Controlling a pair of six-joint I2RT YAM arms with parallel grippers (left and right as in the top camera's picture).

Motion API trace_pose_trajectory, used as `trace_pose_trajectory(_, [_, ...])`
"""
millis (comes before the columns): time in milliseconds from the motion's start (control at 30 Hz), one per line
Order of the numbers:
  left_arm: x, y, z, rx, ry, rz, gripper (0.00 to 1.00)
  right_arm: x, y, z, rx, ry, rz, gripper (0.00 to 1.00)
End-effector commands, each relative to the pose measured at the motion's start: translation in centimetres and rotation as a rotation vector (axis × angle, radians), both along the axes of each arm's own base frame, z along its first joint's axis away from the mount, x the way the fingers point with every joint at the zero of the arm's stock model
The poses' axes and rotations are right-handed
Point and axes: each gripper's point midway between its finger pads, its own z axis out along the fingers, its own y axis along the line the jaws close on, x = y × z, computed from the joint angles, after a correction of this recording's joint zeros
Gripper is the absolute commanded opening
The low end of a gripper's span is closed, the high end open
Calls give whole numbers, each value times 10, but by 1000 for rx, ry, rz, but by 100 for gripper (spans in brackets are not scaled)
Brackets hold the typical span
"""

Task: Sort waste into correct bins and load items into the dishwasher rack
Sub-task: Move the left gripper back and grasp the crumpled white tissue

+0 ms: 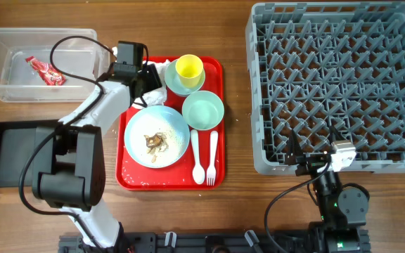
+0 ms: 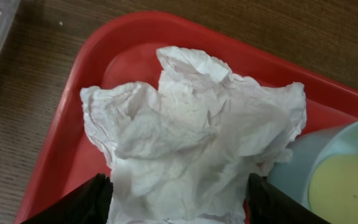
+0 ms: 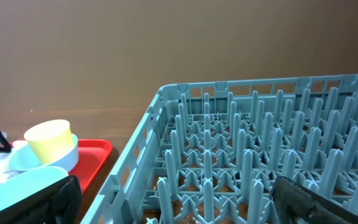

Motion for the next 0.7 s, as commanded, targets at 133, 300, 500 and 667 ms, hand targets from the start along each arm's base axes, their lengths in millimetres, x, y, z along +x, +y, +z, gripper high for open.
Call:
trace_pose_trajectory(133, [-1,0,-14,26,22,-20,61,-1,3,2,13,-7,16,100])
trace_pose_trajectory(300, [-2,-20,-26,78,30,-194,60,-1,3,2,13,-7,16,100])
trace_pose_trajectory(500, [2,-21,-27,106,12,-213,46,-1,3,2,13,-7,16,100])
trace_pose_trajectory(667, [2,-18,-26,121,11,-202,14,-1,3,2,13,-7,16,100])
